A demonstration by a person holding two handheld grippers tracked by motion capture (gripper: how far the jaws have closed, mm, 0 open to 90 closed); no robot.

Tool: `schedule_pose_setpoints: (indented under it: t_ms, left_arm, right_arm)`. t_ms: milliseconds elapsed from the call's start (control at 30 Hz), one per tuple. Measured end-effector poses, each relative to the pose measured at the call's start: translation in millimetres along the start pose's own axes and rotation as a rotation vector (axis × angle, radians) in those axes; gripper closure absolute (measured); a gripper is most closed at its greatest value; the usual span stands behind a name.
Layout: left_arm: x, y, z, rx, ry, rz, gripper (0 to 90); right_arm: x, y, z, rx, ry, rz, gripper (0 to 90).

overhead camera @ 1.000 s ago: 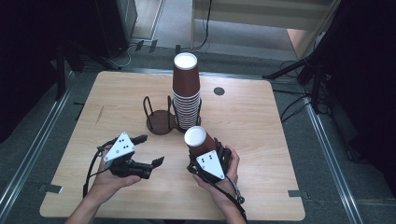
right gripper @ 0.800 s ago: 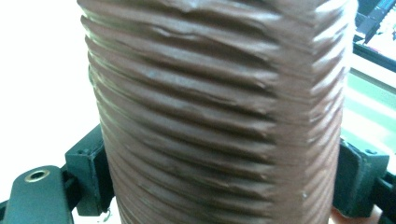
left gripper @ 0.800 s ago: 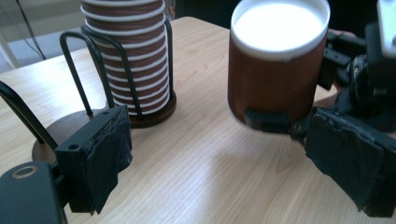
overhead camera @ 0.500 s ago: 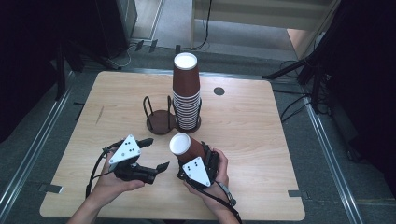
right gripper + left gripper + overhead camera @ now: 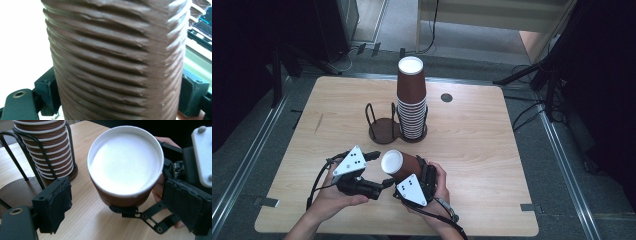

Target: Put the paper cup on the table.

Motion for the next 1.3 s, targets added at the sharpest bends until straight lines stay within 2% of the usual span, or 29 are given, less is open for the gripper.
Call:
schedule_pose_setpoints:
  t_ms: [133,333,533,567,700,733,800,1000,1100,1167,1300]
  left_arm:
    - [0.1,-0.8,1.1,-0.013,-0.003,-0.008,12.2]
    - [-0.8,-3.8,5.2,-0.056,-0.009,-0.049,13.8]
    - [-0.6,-4.6,9.8,-0.084,-0.016,-0.055,15.2]
    - [-0.7,-5.1,10.4,-0.085,-0.020,-0.058,15.5]
    - [-1.9,-5.7,11.4,-0.081,-0.023,-0.066,18.2]
    - [-1.8,-4.9,10.6,-0.077,-0.028,-0.065,19.8]
    - [-1.2,-3.9,9.1,-0.084,-0.003,-0.062,20.7]
    - [-1.4,-3.3,7.0,-0.092,0.022,-0.071,22.0]
    - [-1.8,-3.8,4.8,-0.112,0.044,-0.056,22.5]
    - [-2.3,-3.7,3.0,-0.093,0.049,-0.041,22.8]
    - [-0.7,-2.2,1.8,-0.098,0.051,-0.017,23.2]
  right_arm:
    - [2.0,1.4,-4.0,0.014,0.027,0.018,12.8]
    - [0.5,2.8,-8.2,0.027,0.071,0.030,12.6]
    - [1.9,4.8,-12.2,0.038,0.104,0.057,12.6]
    - [2.3,5.9,-13.7,0.039,0.122,0.065,12.5]
    - [2.8,6.8,-14.5,0.037,0.139,0.071,12.3]
    - [2.9,6.7,-13.9,0.024,0.141,0.073,12.0]
    - [3.6,6.2,-13.0,0.021,0.126,0.079,10.7]
    - [3.7,5.4,-15.2,0.052,0.079,0.083,8.5]
    - [3.3,6.0,-13.6,0.065,0.063,0.088,7.0]
    - [3.3,6.7,-11.7,0.070,0.047,0.093,3.8]
    - [5.2,10.2,-7.7,0.078,0.028,0.117,0.0]
Point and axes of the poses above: each handheld gripper's, and its own axes: y roughly backward along the jaws, x roughly out of its top, z roughly to its right, the point moved 5 cm from there along -y, roughly forward along the jaws, and after that the axes turned 6 degrees about y, right-handed, at the moved point
